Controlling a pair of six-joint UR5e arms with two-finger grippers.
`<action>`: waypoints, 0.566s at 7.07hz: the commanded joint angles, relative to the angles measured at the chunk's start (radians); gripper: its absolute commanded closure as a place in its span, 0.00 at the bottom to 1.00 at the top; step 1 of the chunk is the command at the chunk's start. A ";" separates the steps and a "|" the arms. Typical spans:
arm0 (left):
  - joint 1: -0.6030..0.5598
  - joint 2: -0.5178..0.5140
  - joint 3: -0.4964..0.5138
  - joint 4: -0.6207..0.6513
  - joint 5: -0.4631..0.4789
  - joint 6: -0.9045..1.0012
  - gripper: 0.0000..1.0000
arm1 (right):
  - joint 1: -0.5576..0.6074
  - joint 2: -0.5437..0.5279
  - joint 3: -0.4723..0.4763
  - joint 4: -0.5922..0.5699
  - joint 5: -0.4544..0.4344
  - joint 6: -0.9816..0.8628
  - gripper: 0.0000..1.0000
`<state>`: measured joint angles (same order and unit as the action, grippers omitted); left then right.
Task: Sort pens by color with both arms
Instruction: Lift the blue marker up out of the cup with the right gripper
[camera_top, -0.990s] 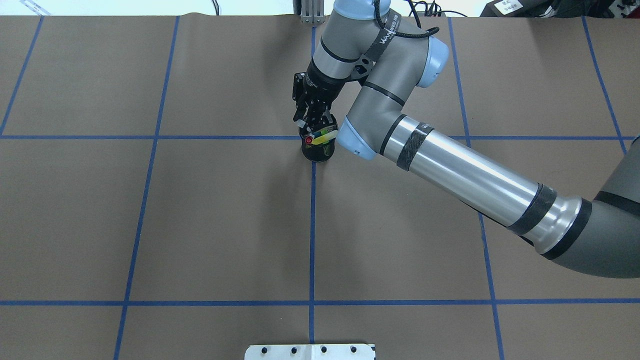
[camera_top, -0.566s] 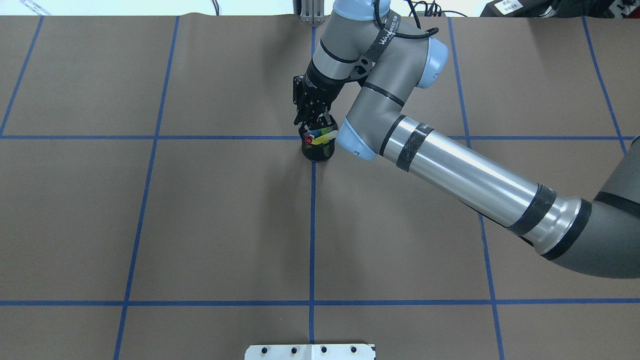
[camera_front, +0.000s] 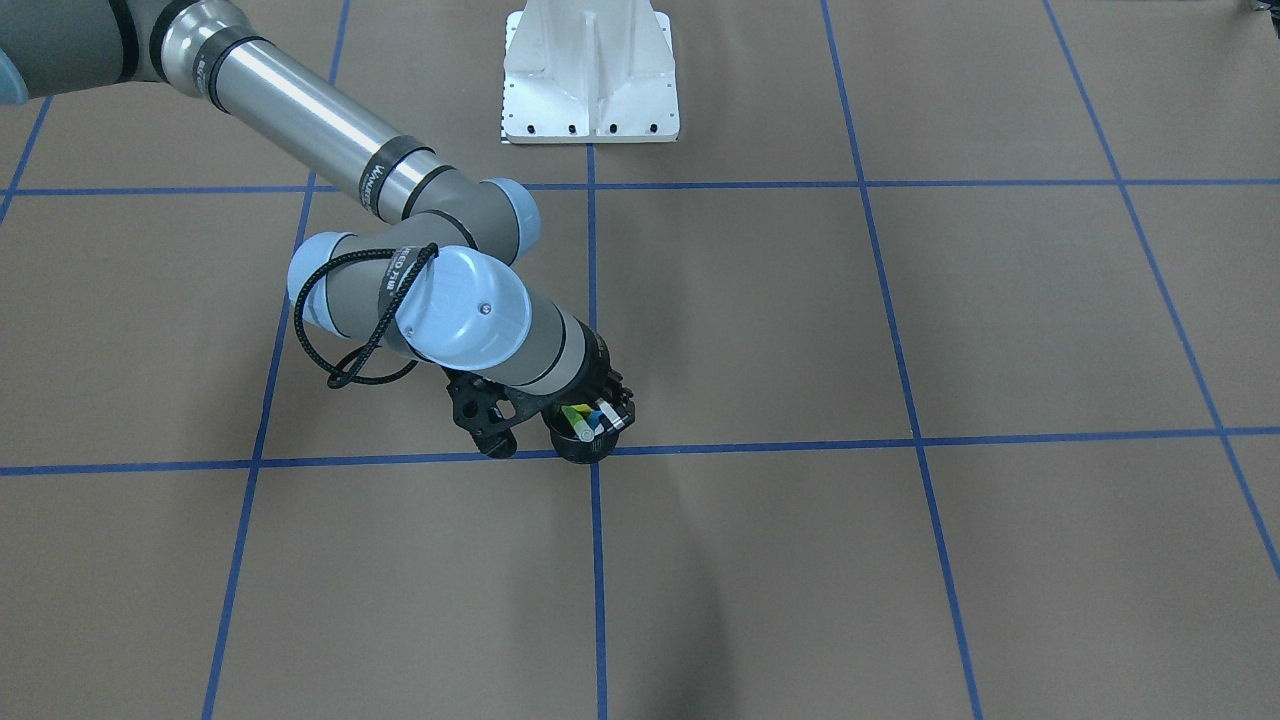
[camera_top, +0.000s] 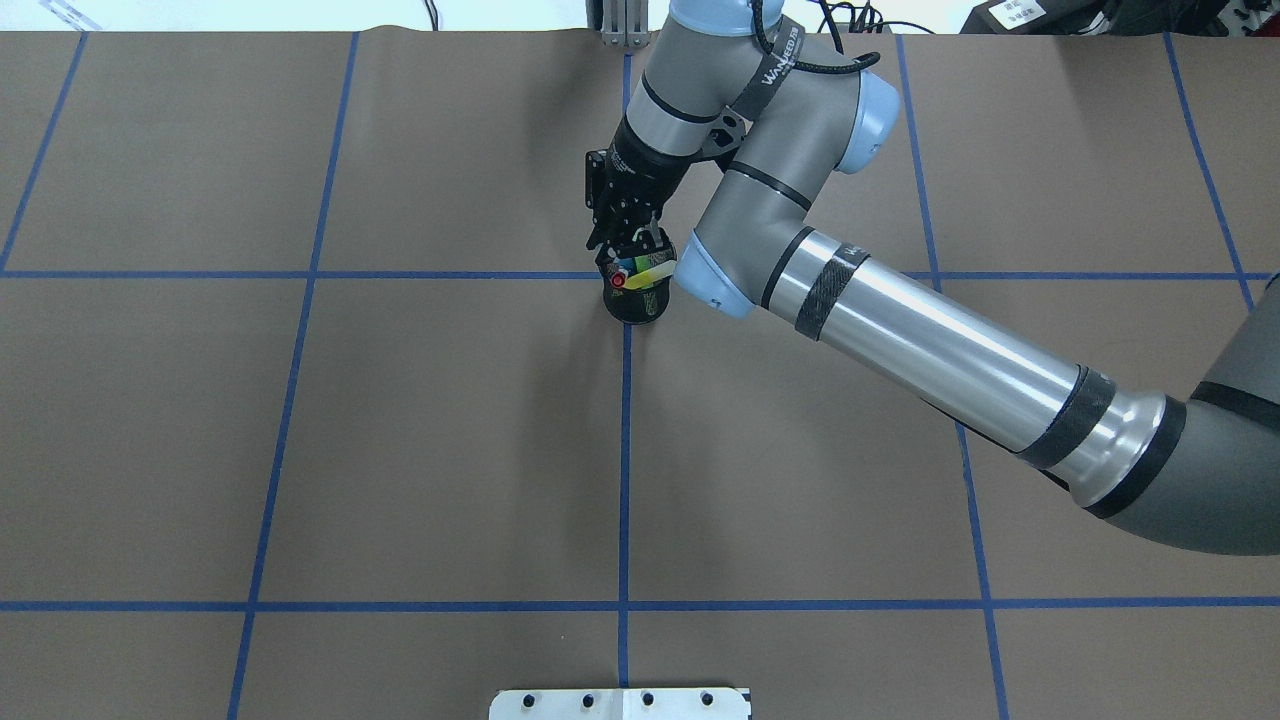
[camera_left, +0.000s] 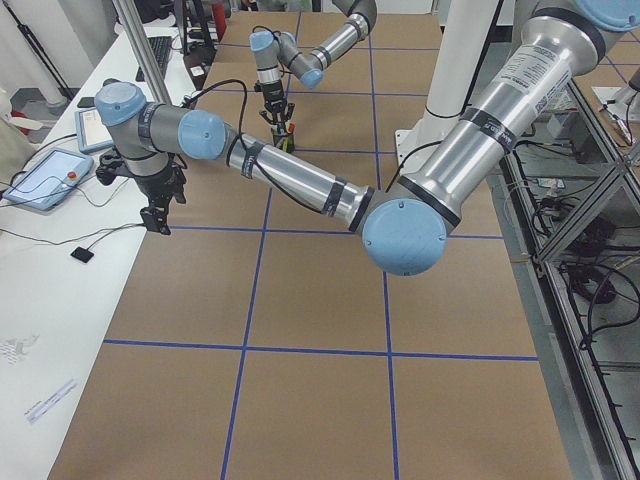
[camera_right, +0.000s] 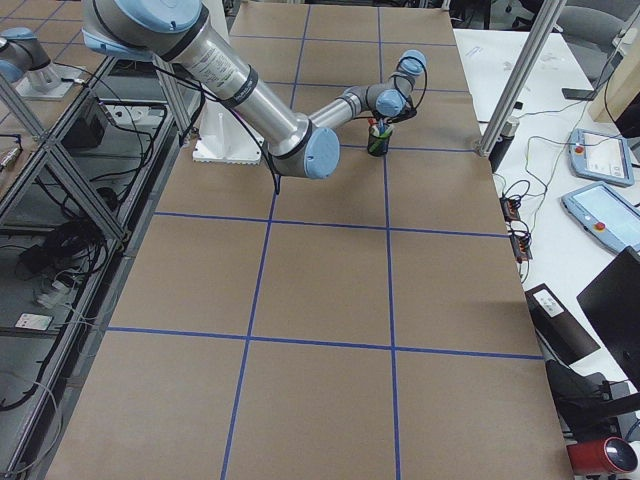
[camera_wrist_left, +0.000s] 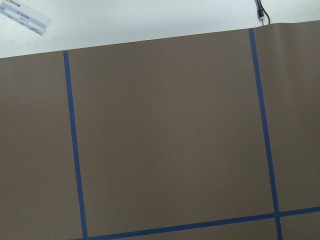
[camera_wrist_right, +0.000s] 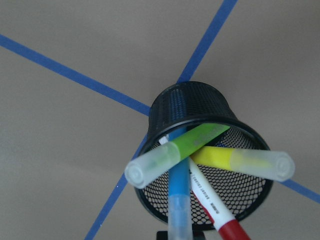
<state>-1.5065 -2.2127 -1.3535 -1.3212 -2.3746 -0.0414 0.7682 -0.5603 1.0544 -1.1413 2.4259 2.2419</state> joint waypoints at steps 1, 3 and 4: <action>0.005 -0.001 -0.013 0.000 0.000 -0.012 0.01 | 0.063 -0.009 0.022 -0.001 0.112 0.007 0.75; 0.006 0.001 -0.021 0.002 0.000 -0.018 0.01 | 0.126 -0.023 0.053 -0.002 0.227 0.010 0.75; 0.006 0.001 -0.021 0.002 0.000 -0.018 0.01 | 0.152 -0.029 0.079 -0.002 0.260 0.010 0.75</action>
<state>-1.5007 -2.2127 -1.3724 -1.3194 -2.3746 -0.0586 0.8837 -0.5812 1.1042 -1.1427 2.6315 2.2512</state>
